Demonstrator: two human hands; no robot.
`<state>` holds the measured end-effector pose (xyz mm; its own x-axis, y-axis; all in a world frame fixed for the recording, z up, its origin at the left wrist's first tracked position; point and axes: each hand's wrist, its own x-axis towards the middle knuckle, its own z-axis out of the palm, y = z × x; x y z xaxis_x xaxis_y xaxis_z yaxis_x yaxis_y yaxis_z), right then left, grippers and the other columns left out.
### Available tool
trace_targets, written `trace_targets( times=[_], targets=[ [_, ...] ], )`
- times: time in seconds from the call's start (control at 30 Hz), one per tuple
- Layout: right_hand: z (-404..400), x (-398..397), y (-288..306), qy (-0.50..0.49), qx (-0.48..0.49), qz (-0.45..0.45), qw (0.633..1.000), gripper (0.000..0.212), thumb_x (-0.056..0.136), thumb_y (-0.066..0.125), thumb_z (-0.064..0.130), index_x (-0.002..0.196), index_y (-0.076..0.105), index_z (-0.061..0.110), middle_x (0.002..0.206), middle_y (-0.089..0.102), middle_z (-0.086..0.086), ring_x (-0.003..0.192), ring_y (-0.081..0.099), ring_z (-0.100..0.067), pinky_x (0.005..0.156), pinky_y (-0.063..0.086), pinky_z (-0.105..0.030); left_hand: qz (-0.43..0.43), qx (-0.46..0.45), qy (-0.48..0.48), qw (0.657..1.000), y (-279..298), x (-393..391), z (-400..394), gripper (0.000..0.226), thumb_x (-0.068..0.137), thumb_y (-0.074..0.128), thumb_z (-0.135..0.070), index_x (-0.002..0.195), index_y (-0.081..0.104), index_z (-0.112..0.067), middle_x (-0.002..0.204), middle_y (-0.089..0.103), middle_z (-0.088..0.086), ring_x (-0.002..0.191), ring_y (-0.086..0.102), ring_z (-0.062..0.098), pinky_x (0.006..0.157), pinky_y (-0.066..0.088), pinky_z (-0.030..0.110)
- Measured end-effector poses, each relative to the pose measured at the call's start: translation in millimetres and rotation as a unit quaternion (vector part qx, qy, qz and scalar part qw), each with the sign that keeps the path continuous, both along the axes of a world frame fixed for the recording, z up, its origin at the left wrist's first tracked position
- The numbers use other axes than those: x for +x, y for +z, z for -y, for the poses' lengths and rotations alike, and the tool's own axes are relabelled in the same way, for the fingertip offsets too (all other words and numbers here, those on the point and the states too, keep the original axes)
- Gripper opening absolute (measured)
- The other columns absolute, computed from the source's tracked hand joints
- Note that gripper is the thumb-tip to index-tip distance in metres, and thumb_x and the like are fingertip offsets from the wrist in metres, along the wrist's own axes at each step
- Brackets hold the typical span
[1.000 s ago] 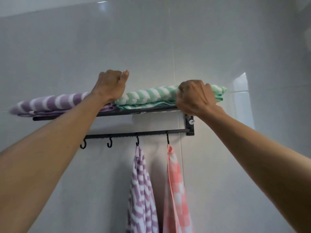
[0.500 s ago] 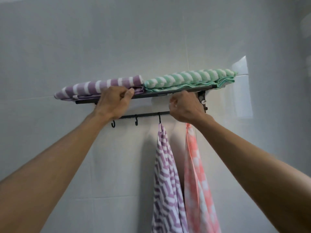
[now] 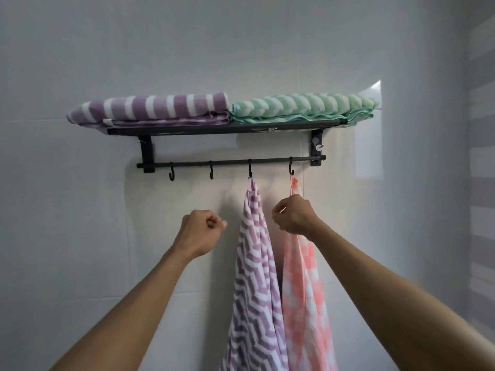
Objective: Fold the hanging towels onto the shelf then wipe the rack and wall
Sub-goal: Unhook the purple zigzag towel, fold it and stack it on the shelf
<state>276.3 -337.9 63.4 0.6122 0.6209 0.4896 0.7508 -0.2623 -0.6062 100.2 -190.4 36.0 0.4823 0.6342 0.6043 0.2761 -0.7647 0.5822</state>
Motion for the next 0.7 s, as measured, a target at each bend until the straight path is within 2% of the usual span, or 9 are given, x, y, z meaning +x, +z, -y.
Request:
trace_targets(
  times=[0.07,0.17,0.3,0.4,0.47,0.53,0.6,0.67,0.7],
  targets=[
    [-16.0,13.9,-7.9,0.012,0.006,-0.026,1.000,0.021,0.090,0.055,0.002,0.093,0.075,-0.005,0.082,0.074,-0.017,0.083,0.073,-0.032,0.070,0.060,-0.039,-0.010,-0.017,0.000,1.000,-11.1,20.4,-8.0,0.016,0.087,0.072,-0.030,0.091,0.075,-0.015,0.077,0.069,-0.009,0.073,0.062,0.001,0.062,0.039,0.006],
    [-42.9,35.2,-18.6,0.019,0.008,-0.057,0.998,0.027,0.087,0.052,0.001,0.103,0.071,-0.008,0.100,0.074,-0.025,0.076,0.066,-0.026,0.069,0.060,-0.045,-0.024,-0.048,-0.003,0.999,-18.6,52.1,-21.2,0.021,0.087,0.072,-0.033,0.098,0.073,-0.015,0.077,0.067,-0.010,0.073,0.061,0.002,0.063,0.040,0.011],
    [-73.1,60.9,-19.2,0.040,0.008,-0.094,0.995,0.046,0.093,0.053,0.005,0.139,0.055,0.003,0.135,0.064,-0.014,0.112,0.066,-0.032,0.090,0.060,-0.041,-0.042,-0.080,-0.012,0.996,-19.7,92.2,-35.6,0.020,0.089,0.072,-0.038,0.098,0.062,-0.023,0.082,0.066,-0.006,0.073,0.060,0.003,0.068,0.046,0.020],
    [-92.3,78.4,-17.6,0.053,0.009,-0.099,0.994,0.049,0.098,0.052,0.011,0.147,0.046,0.008,0.143,0.058,-0.012,0.120,0.061,-0.035,0.098,0.055,-0.046,-0.038,-0.074,-0.016,0.996,-20.3,119.0,-48.4,0.034,0.089,0.069,-0.046,0.110,0.066,-0.020,0.103,0.070,0.002,0.092,0.066,0.016,0.079,0.051,0.027],
    [-103.1,85.9,-17.1,0.078,0.016,-0.105,0.991,0.051,0.100,0.051,0.014,0.150,0.042,0.011,0.148,0.054,-0.010,0.126,0.057,-0.034,0.102,0.053,-0.048,-0.033,-0.078,-0.019,0.996,-20.4,133.5,-56.7,0.040,0.088,0.068,-0.051,0.107,0.069,-0.016,0.101,0.072,0.000,0.095,0.068,0.020,0.082,0.055,0.030],
    [-114.7,93.6,-17.4,0.118,0.041,-0.129,0.984,0.053,0.101,0.054,0.014,0.151,0.039,0.012,0.147,0.054,-0.010,0.126,0.056,-0.032,0.103,0.052,-0.048,-0.024,-0.075,-0.025,0.997,-21.1,146.9,-64.4,0.029,0.089,0.067,-0.049,0.086,0.069,-0.021,0.083,0.071,-0.006,0.078,0.068,0.015,0.070,0.055,0.028],
    [-125.2,100.3,-17.6,0.146,0.064,-0.146,0.976,0.052,0.099,0.058,0.015,0.149,0.042,0.013,0.133,0.064,-0.012,0.113,0.062,-0.028,0.095,0.054,-0.043,-0.005,-0.054,-0.002,0.999,-20.6,155.6,-67.7,0.037,0.095,0.062,-0.038,0.064,0.056,-0.019,0.061,0.058,-0.008,0.060,0.054,0.016,0.056,0.042,0.025],
    [-131.9,104.2,-17.1,0.156,0.081,-0.153,0.973,0.041,0.099,0.061,0.017,0.139,0.052,0.012,0.112,0.072,-0.011,0.098,0.067,-0.025,0.084,0.057,-0.040,0.017,-0.037,0.020,0.999,-20.5,160.2,-69.3,0.045,0.098,0.058,-0.028,0.057,0.042,-0.016,0.052,0.044,-0.006,0.057,0.040,0.020,0.051,0.033,0.028],
    [-134.7,106.4,-16.6,0.159,0.096,-0.151,0.971,0.034,0.097,0.063,0.017,0.131,0.059,0.011,0.104,0.073,-0.009,0.095,0.069,-0.025,0.085,0.059,-0.043,0.029,-0.032,0.026,0.999,-20.3,161.8,-71.0,0.046,0.098,0.057,-0.026,0.057,0.038,-0.015,0.051,0.039,-0.005,0.056,0.036,0.020,0.050,0.032,0.028]
  ],
)
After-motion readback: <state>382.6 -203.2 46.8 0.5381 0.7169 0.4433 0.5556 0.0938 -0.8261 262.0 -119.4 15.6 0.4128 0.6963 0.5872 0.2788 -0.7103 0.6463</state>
